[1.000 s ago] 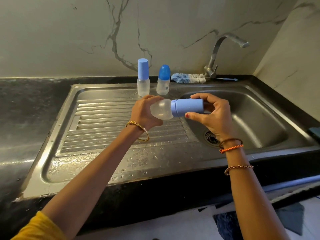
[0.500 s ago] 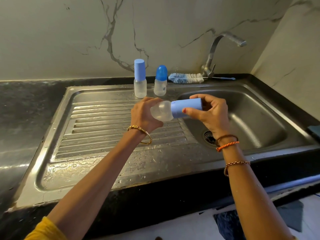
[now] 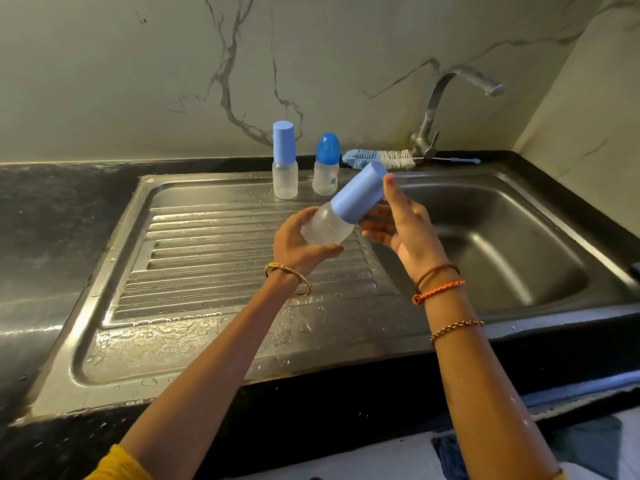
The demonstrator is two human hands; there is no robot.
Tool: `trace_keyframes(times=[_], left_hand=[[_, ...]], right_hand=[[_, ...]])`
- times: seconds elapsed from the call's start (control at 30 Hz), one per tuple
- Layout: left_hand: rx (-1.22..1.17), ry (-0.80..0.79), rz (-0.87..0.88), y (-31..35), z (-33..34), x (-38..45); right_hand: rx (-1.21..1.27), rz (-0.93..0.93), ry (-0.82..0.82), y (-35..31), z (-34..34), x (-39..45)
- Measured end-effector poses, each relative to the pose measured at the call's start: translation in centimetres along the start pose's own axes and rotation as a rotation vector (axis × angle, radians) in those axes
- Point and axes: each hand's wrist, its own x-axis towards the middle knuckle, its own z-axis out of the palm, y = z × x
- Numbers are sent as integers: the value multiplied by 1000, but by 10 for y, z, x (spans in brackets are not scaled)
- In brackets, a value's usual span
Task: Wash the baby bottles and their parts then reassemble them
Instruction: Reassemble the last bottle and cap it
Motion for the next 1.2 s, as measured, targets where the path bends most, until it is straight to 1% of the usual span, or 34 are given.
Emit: trace_keyframes(times=[0.1,0.17,0.23,0.33,0.47,0.53,0.67,0.77,0.87,0.97,1.1,1.2], left_hand=[[-163,-74,-57,1,-2,3],[-267,-114,-68,0,-6,3],[-307,-141,-19,-5,-10,3],[-325,-171,16,-11,-20,5],[-255,-157,9,-18,-47,29],[-185,-119,-14,-19,-64,47],[25,-42,0,-27,-91,84],[116,19,-1,-40,-100,109],[169,94,-32,-57,-101,136],[204,102,-69,-77,-100,157],[231,120,-98,-98,-95,177],[254,119,-92,-105,-89,185]], right_hand=[[75,66,-114,10,4,5],[27,67,-192,22,9,10],[-4,14,-258,35,15,16],[-29,-85,-294,45,34,22],[-140,-170,-228,46,72,47],[-134,-167,-181,44,91,63],[-133,-112,-104,47,130,92],[-154,-79,-102,52,153,117],[-95,9,-88,60,172,138],[-61,88,-48,71,183,155],[-65,141,-5,82,192,174],[-91,139,32,88,196,180]])
